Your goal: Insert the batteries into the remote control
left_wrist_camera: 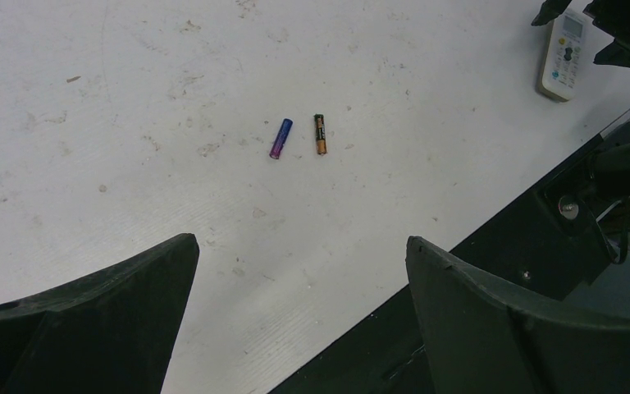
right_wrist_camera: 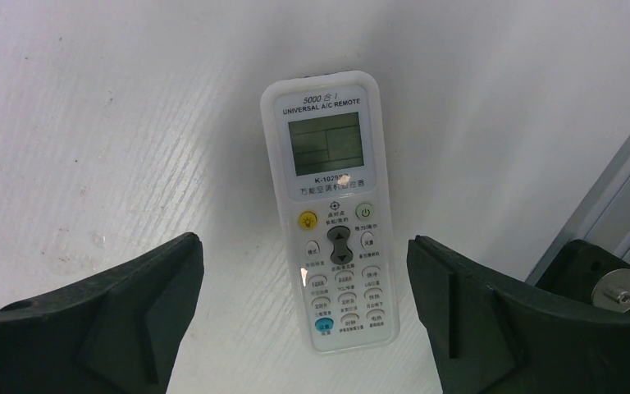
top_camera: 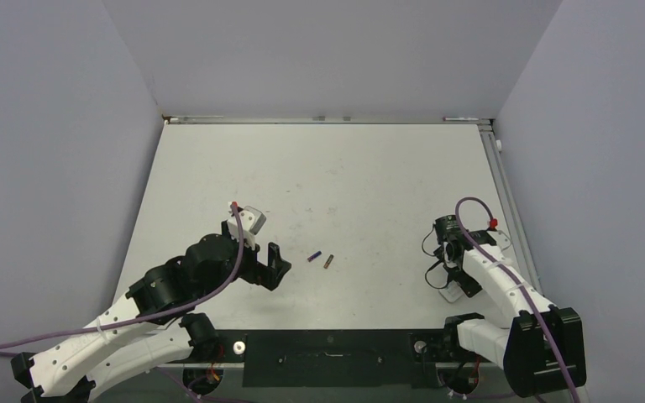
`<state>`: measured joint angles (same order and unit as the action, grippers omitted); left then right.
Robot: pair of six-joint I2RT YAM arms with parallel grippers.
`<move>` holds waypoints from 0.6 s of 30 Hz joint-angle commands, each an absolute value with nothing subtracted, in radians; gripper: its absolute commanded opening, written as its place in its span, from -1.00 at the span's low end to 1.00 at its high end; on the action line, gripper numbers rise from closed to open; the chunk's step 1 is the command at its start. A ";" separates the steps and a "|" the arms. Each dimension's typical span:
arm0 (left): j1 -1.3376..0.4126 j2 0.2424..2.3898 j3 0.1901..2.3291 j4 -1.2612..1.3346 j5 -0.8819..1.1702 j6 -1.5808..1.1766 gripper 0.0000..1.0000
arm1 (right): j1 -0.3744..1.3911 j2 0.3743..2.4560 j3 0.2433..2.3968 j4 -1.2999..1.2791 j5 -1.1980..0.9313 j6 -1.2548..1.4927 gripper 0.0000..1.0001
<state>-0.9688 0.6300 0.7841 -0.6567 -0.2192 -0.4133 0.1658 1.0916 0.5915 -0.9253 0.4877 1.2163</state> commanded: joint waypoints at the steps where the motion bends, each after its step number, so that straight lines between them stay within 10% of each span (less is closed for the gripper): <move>1: -0.971 0.622 0.807 -0.634 -0.201 -0.403 0.92 | 0.152 1.107 0.581 -0.895 0.519 1.253 0.88; 18: -0.971 0.637 0.804 -0.637 -0.210 -0.405 0.92 | 0.150 1.180 0.536 -0.792 0.476 1.270 0.85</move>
